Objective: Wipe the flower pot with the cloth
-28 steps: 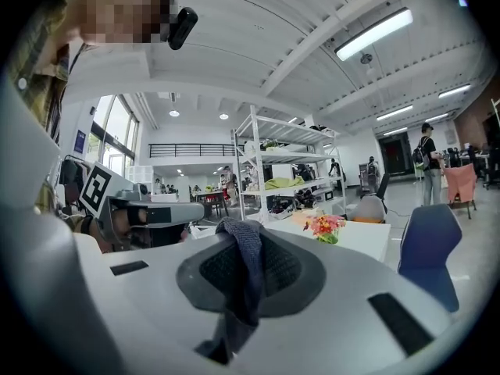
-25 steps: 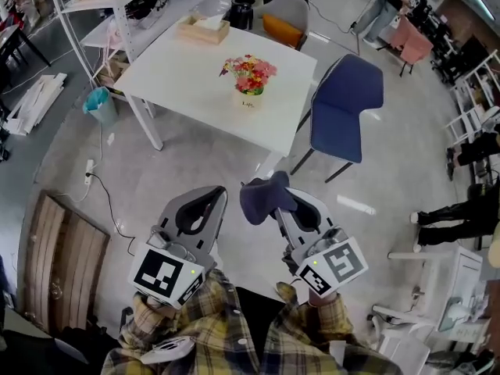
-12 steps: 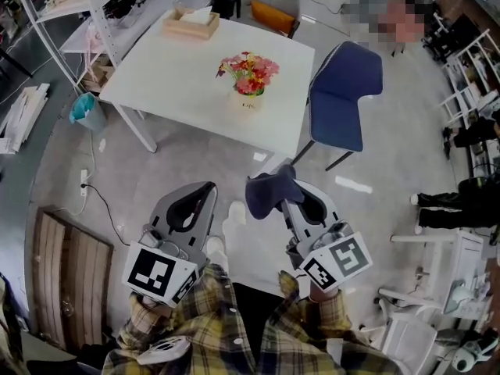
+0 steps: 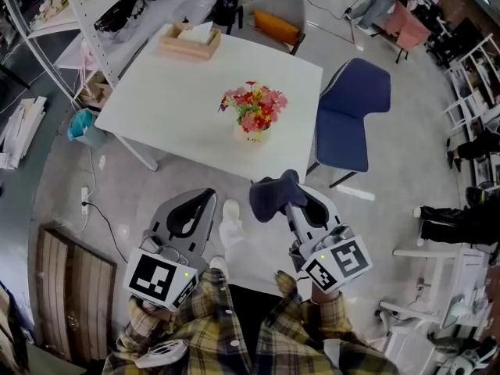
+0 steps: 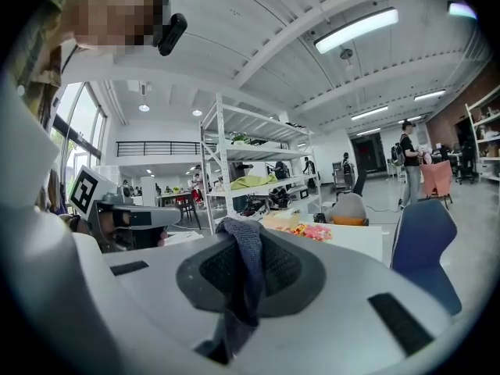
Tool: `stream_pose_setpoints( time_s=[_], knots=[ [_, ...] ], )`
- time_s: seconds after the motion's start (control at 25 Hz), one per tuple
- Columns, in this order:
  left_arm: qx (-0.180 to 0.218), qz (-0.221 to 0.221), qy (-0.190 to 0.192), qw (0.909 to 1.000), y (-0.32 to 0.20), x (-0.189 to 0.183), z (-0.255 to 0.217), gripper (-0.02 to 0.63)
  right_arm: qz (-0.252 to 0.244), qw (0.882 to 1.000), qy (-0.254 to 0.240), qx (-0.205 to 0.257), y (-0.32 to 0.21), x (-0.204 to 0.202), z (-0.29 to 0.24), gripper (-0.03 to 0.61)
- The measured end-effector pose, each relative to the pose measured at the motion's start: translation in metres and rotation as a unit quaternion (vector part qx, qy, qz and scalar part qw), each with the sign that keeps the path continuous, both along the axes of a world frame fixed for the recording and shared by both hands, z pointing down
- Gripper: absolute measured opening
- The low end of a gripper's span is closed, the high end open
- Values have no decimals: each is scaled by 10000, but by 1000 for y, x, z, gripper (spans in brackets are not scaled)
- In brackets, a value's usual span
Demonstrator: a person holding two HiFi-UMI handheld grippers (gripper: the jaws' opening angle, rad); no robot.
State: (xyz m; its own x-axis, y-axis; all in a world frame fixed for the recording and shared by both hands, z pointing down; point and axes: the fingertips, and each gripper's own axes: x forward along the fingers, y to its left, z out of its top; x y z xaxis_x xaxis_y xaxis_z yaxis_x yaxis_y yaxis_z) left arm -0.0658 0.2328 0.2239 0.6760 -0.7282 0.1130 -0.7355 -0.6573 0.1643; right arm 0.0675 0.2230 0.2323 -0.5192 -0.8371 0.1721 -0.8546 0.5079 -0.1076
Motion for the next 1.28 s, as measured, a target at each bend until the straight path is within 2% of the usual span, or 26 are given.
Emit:
stream_pose_setpoints(
  time_s=[0.2,0.64,0.88,1.08,1.28],
  knots=[
    [-9,35,17,10000,-70,8,-4,9,76,9999,20,-95,-60,9,-1,17],
    [46,-44,44,10000,-205,43,-11,9,327,9984,121,-439,-173,72,8,17],
    [32,12,4,10000,-241,49,-7,9,363,9982,216,-417,-209,78,8,17],
    [-5,180,-12,9998,-260,51,-5,9,560,9971,199,-469,-218,80,9,17],
    [-133,316,-164,9993,-272,52,3,9,824,9940,134,-713,-219,89,23,17]
  ],
)
